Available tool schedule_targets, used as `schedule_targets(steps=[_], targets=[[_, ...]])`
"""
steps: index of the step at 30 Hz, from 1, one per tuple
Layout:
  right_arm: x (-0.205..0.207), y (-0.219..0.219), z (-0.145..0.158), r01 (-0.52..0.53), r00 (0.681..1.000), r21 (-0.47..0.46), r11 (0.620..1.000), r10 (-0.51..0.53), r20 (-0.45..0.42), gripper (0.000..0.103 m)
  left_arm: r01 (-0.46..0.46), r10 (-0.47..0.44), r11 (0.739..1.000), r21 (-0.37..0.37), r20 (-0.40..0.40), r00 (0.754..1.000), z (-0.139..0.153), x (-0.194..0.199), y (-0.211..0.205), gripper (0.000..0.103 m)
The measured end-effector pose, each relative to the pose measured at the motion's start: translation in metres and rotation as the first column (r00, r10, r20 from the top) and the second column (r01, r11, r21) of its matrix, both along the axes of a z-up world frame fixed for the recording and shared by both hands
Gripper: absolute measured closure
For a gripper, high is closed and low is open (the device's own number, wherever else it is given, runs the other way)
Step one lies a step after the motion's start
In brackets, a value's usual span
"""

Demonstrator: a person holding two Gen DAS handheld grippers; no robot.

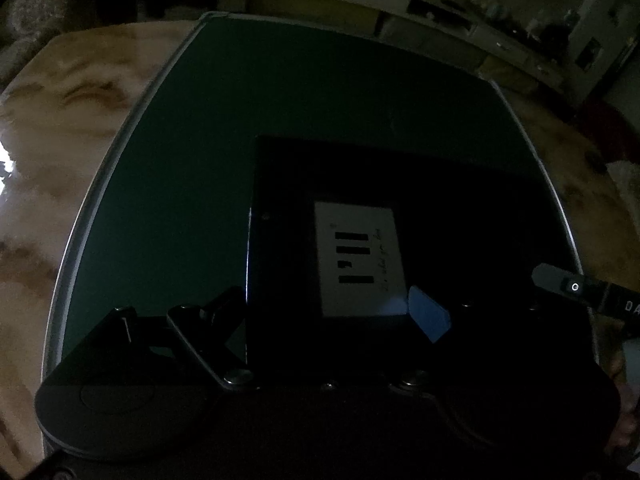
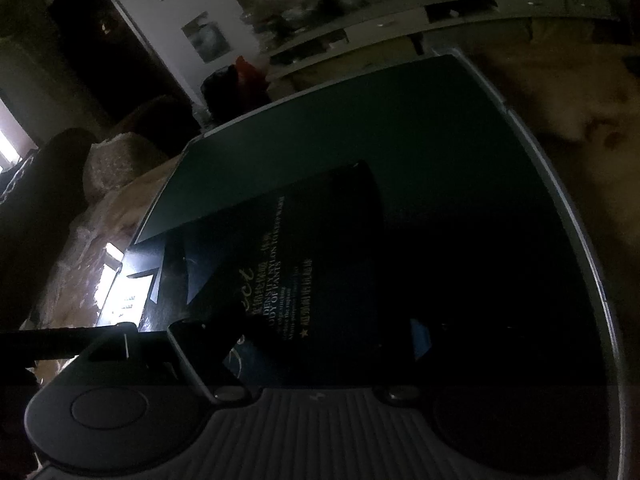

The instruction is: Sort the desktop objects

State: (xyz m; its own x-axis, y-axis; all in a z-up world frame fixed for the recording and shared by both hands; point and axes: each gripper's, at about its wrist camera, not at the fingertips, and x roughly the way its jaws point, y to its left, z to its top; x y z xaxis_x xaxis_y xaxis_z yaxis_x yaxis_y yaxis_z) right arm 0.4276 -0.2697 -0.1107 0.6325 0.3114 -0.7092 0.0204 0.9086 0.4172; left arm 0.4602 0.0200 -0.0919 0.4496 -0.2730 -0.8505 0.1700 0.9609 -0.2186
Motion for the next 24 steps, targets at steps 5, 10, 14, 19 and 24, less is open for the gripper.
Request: schedule_targets(steps=[5,10,14,19,24], targets=[[-0.016,0.002,0.012,-0.010,1.000,0.000,1.000,0.010,-0.011,0.019,0.005,-0.005,1.000,0.010,0.004,1.000,0.013,-0.019,0.003,0.015],[-0.036,0.005,0.024,-0.012,1.000,0.002,1.000,0.012,-0.016,0.019,0.003,-0.003,1.000,0.015,0.007,1.000,0.024,-0.038,0.006,0.015],[-0.053,0.006,0.033,-0.012,1.000,0.011,1.000,0.012,-0.026,0.019,-0.001,0.001,1.000,0.022,0.008,1.000,0.034,-0.057,0.007,0.015],[-0.078,0.006,0.047,-0.029,0.999,0.014,0.999,0.030,-0.025,0.019,0.003,-0.003,1.000,0.031,0.014,1.000,0.048,-0.081,0.012,0.015],[-0.103,0.012,0.059,-0.040,0.999,0.012,0.999,0.040,-0.021,0.019,-0.005,0.005,0.999,0.036,0.008,1.000,0.057,-0.109,0.015,0.015]])
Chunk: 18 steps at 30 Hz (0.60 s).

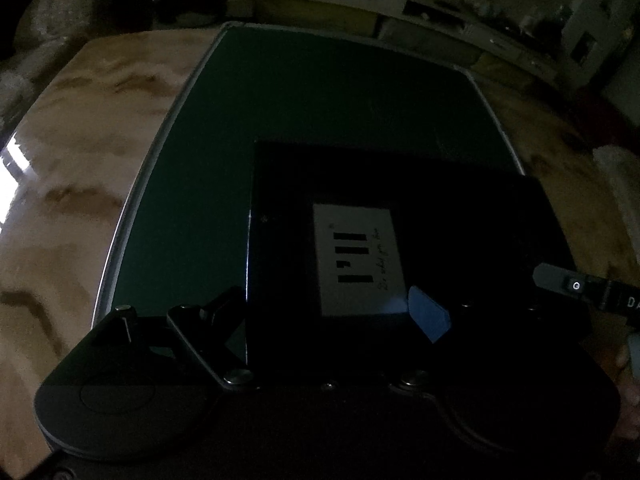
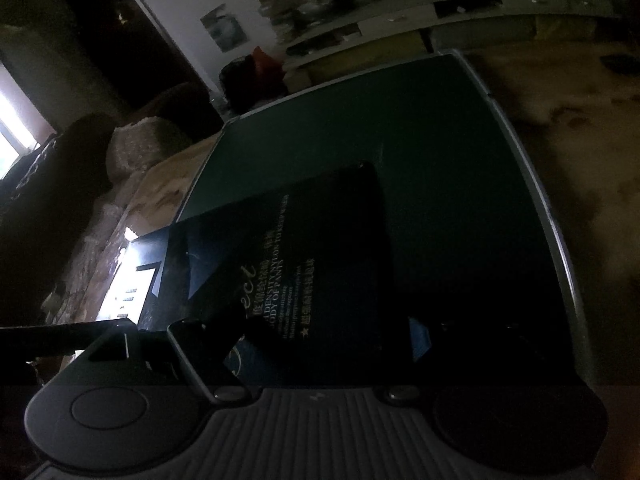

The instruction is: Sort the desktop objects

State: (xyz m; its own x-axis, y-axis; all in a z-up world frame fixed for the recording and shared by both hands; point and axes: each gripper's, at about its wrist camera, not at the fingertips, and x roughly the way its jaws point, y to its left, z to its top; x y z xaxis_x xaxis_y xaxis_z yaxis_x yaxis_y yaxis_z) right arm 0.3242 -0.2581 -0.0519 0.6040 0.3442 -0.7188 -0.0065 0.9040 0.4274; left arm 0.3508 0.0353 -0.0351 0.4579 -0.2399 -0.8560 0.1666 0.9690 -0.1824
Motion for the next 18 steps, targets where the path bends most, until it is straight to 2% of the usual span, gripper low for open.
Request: schedule_targets(steps=[11,18], targets=[[-0.063,0.012,0.012,-0.016,0.999,-0.017,1.000,0.016,-0.031,0.019,-0.023,0.023,1.000,0.011,-0.026,0.999,0.009,-0.063,0.010,0.015],[-0.091,0.027,0.018,-0.030,0.999,-0.041,0.999,0.029,-0.039,0.019,-0.034,0.035,0.999,0.025,-0.042,0.999,0.011,-0.090,0.020,0.014]])
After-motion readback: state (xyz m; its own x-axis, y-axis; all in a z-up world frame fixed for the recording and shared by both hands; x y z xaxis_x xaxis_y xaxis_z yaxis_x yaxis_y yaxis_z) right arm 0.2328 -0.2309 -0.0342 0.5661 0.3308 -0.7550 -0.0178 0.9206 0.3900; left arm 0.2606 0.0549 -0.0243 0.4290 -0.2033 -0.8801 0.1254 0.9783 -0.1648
